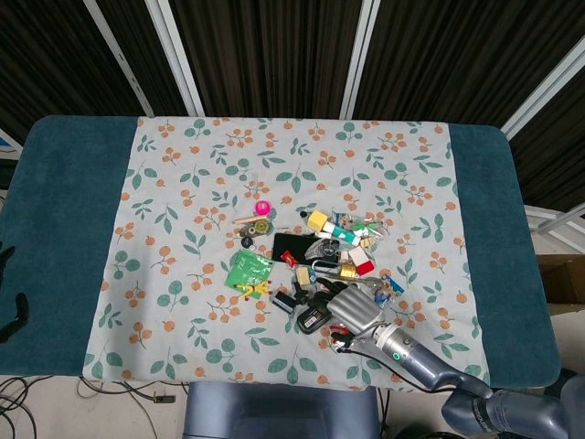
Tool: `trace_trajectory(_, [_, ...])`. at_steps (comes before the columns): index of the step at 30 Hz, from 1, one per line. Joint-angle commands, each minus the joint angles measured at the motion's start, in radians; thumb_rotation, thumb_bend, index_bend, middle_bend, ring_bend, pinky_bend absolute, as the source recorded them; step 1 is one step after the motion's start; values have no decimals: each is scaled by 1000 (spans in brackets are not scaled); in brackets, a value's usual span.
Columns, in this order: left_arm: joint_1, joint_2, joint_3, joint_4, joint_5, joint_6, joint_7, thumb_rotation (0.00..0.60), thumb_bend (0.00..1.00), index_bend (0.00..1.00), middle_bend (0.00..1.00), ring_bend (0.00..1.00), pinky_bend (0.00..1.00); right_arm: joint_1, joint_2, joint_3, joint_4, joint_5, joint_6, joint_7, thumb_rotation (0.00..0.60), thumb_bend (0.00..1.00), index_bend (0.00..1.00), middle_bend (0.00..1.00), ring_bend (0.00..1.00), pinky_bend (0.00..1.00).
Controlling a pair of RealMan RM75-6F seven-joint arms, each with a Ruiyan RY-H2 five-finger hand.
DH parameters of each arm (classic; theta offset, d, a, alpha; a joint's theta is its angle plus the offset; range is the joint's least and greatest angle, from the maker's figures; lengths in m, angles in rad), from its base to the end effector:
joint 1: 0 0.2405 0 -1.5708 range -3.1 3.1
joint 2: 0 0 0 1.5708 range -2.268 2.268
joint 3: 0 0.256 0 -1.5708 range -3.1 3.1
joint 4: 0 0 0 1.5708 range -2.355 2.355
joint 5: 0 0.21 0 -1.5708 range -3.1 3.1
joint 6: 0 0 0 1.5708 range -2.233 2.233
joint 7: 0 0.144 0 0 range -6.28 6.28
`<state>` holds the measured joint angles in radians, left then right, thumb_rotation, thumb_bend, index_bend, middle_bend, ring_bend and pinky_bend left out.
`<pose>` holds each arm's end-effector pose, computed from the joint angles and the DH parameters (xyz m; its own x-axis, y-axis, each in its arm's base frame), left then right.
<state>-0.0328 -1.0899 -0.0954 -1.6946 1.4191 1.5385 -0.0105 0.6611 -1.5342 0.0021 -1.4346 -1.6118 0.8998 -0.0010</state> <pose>-0.3102 0.1724 0.1783 0.3320 -0.0750 0.9403 0.9401 0.1074 -0.3234 -0.1694 -0.2753 -0.0458 0.5073 -0.3903 0.7683 -0.7514 -0.6369 0.1726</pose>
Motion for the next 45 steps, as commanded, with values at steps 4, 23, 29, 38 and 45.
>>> trace_trajectory(4, [1,1,-4,-4,-23,-6,3,600,577,68,0,3,77,24,-12,10,3,16,-24,-6,600,324,305,316,31,228])
trace_trajectory(23, [1,7,-5,-11,-26,-8,2,600,577,68,0,3,77,63,-27,22,-5,73,-67,-26,600,413,537,489,152,228])
trace_trajectory(29, [1,6,-2,-10,-23,-8,2,600,577,68,0,3,77,71,7,20,-41,65,-62,77,600,425,548,493,160,228])
trace_trajectory(38, [1,6,-1,-11,-21,-7,0,600,577,68,0,3,77,80,107,30,-120,36,-31,418,600,425,550,493,165,228])
trace_trajectory(45, [3,5,0,-12,-21,-6,2,600,577,68,0,3,77,98,217,61,-145,18,8,826,600,429,549,487,165,228])
